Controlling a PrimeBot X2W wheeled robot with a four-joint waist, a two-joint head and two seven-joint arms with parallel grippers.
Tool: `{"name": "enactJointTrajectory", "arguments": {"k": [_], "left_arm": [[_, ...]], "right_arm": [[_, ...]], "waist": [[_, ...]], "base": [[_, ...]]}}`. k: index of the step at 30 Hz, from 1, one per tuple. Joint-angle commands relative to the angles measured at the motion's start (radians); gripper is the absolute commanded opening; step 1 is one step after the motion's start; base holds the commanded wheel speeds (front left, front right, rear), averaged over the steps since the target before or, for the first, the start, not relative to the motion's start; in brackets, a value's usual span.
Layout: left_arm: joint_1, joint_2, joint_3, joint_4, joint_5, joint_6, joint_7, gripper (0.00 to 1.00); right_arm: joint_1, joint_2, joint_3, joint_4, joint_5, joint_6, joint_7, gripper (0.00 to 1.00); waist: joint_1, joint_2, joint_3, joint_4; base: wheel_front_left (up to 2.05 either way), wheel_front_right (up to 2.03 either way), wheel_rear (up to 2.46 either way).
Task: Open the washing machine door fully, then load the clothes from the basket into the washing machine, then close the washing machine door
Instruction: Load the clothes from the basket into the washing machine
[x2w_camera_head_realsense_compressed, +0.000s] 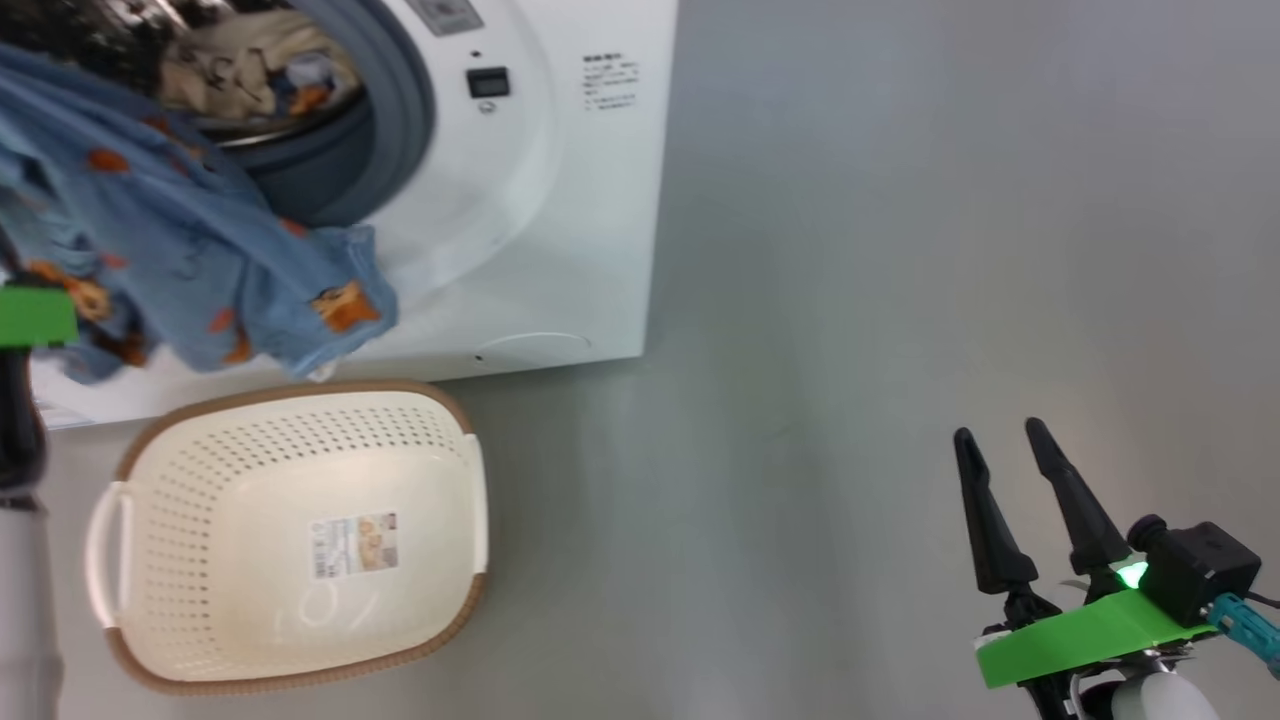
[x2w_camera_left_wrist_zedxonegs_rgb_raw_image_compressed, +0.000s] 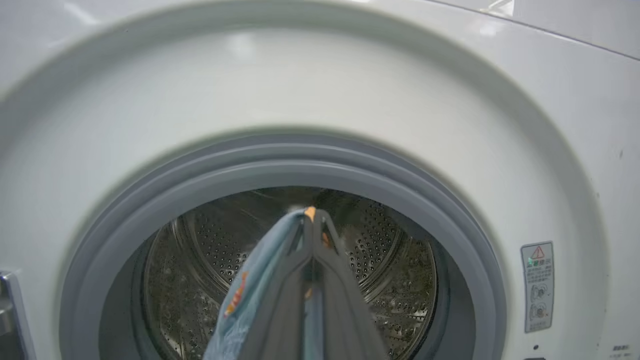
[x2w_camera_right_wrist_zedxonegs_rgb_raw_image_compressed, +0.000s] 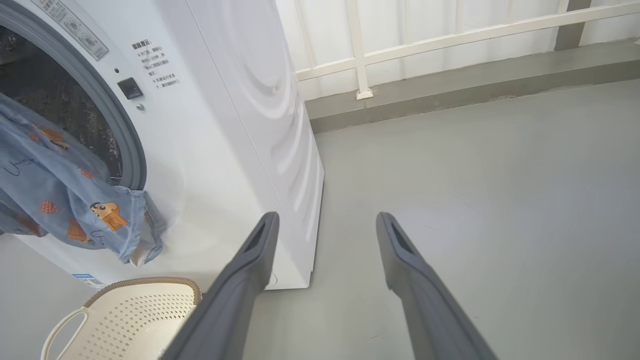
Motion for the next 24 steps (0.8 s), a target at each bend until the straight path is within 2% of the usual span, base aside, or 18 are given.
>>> {"name": "enactJointTrajectory", "arguments": {"k": [1,11,24], "left_arm": [[-0.052,0.06,0.012,0.041,0.009,-0.003,-0.005,0.0],[-0.22,0.11,-0.055,0.378,-0.025,-0.003,-0.005,0.0],[-0.38,0.16,-0.215,0.672,-0.067,-0.003,-0.005,0.0]], "right_arm": [[-0.019,-0.002,0.028,-0.022,-0.011,0.001,-0.005,1.0],[-0.051,0.012,0.055,-0.026,-0.014,0.001,-0.005,1.0],[-0.076,0.021,0.103,-0.032,-0.016,0.001,-0.005,1.0]], "waist": [[0.0,0.0,0.036,-0.037],[0.0,0.0,0.106,-0.111],[0.0,0.0,0.158,-0.166]], "base": [[0.0,0.0,0.0],[0.0,0.0,0.0],[0.0,0.0,0.0]]}}
